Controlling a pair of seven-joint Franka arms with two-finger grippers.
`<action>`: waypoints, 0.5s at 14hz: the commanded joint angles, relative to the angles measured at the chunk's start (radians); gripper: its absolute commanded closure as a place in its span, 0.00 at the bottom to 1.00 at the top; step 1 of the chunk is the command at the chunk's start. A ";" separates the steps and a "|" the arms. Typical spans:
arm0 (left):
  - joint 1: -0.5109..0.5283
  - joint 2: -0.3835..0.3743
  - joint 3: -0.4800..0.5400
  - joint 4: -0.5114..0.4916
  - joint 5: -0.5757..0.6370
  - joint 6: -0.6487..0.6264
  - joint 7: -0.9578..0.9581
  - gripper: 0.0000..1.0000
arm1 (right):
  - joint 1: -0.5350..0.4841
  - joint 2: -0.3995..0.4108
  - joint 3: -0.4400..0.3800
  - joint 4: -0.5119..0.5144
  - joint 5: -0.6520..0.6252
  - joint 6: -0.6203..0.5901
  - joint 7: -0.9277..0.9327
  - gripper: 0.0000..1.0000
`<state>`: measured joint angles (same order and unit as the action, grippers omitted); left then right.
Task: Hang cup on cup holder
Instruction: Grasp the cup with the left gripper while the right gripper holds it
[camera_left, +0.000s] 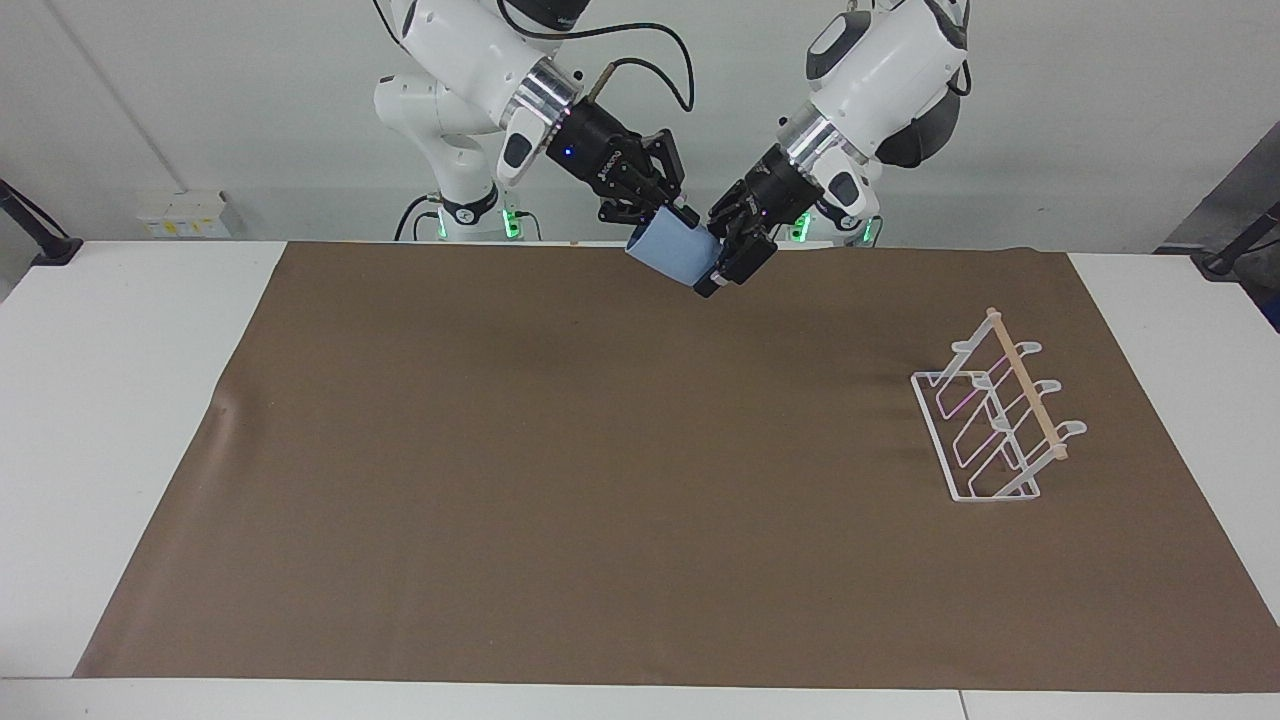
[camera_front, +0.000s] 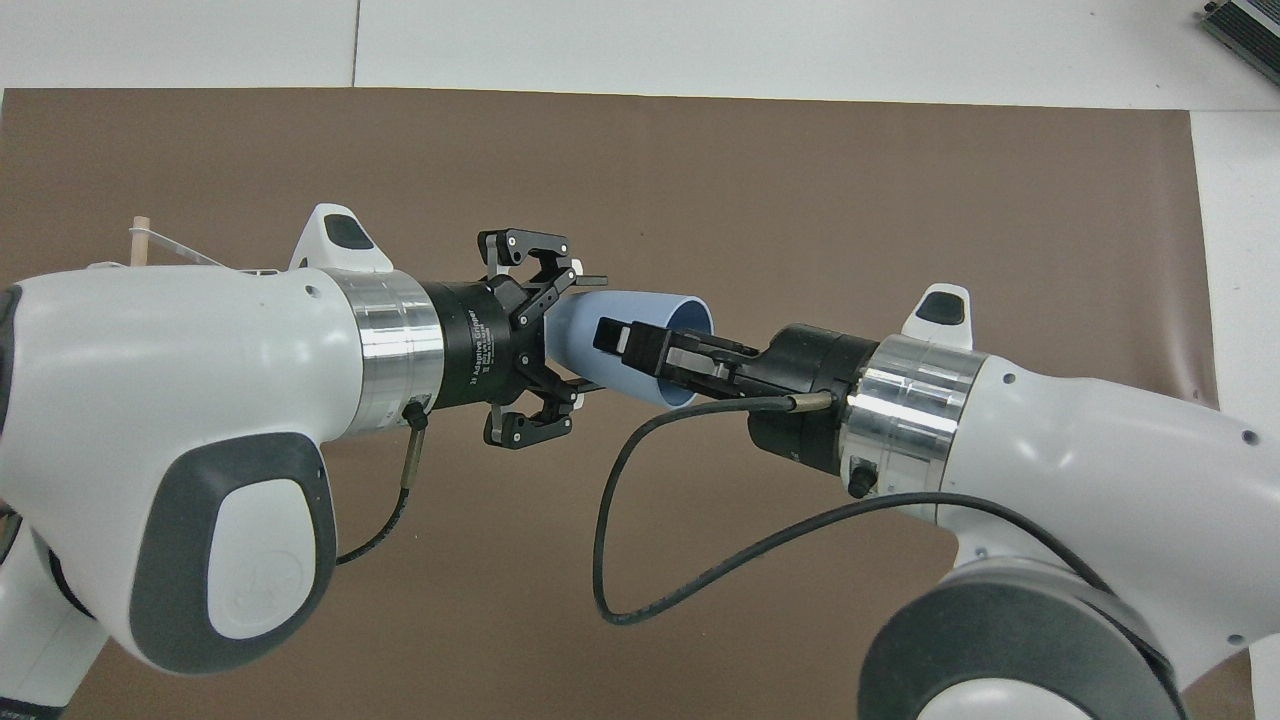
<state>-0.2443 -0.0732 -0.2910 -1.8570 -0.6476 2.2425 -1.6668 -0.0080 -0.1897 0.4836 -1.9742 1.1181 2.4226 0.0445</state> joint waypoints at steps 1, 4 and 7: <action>-0.009 -0.034 0.009 -0.039 -0.012 0.017 0.006 1.00 | -0.009 -0.033 0.012 -0.028 0.029 0.007 0.017 1.00; -0.004 -0.034 0.009 -0.040 -0.012 0.015 0.006 1.00 | -0.009 -0.033 0.012 -0.026 0.029 0.006 0.034 0.97; -0.003 -0.036 0.009 -0.042 -0.014 0.011 0.006 1.00 | -0.009 -0.033 0.013 -0.026 0.029 0.006 0.078 0.00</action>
<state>-0.2443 -0.0770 -0.2896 -1.8644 -0.6476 2.2432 -1.6632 -0.0069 -0.1916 0.4854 -1.9765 1.1184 2.4223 0.0960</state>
